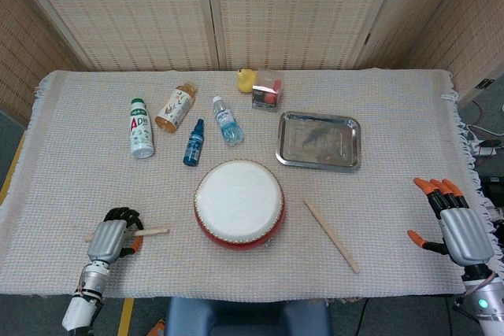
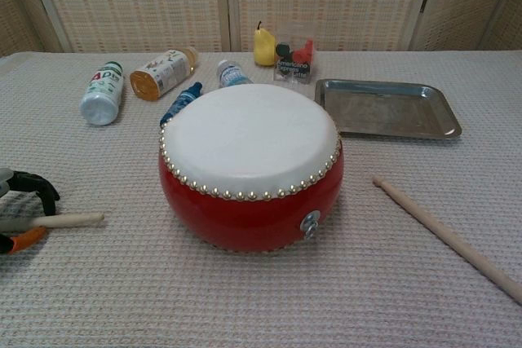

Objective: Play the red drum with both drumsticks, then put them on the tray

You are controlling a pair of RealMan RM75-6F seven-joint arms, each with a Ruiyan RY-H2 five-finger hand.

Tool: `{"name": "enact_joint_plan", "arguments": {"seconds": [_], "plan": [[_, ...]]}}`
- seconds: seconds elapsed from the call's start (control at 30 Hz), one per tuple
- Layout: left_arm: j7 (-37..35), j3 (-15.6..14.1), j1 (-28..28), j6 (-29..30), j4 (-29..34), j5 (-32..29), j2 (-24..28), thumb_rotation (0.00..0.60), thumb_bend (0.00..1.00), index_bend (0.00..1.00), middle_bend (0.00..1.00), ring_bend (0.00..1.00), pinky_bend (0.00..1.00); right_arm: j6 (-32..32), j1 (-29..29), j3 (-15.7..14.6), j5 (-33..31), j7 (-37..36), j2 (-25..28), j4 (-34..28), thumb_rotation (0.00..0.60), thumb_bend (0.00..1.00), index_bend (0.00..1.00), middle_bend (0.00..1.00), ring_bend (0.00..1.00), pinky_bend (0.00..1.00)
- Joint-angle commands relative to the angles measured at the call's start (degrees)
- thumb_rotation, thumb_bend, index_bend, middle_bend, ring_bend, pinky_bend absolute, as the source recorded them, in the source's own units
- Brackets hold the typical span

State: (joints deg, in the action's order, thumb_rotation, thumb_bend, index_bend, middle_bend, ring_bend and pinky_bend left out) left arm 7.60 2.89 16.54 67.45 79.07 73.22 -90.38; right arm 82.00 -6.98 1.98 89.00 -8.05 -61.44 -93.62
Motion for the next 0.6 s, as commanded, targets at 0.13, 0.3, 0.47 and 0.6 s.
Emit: {"name": "enact_joint_plan", "arguments": {"seconds": [0.13,0.3,0.47,0.6], "plan": [[-13.8,-0.3,-1.6,2.4,1.9,4.8,2.8,0.600,0.41,0.60,0.33,0.15,0.14,0.0,0.0,0.0,0.1,-0.4,0.0,0.2,0.600,0.11,0.11,0.14,0.01,0.06],[-29.3,0.5,-2.7,5.6,4.0,8.6,5.6,0.600,0.41,0.60,0.35,0.18,0.18,0.1,-0.1,0.0,0.3,-0.7,-0.1,0.4,0.600,0.11,0.11,0.14,0.01,0.06],[-41.1,0.6,-2.6,6.4,4.6,11.1,7.5,0.600,0.41,0.59,0.38,0.20,0.22,0.1,-0.3,0.1,0.4,-0.8,0.1,0.4,0.600,0.11,0.11,0.14,0.01,0.07],[-48.8,0.8,-2.2,5.8,5.3,11.9,8.6,0.600,0.41,0.58,0.39,0.22,0.25,0.1,-0.6,0.4,0.7,-1.0,0.8,-0.3,0.600,0.11,0.11,0.14,0.01,0.06]]}}
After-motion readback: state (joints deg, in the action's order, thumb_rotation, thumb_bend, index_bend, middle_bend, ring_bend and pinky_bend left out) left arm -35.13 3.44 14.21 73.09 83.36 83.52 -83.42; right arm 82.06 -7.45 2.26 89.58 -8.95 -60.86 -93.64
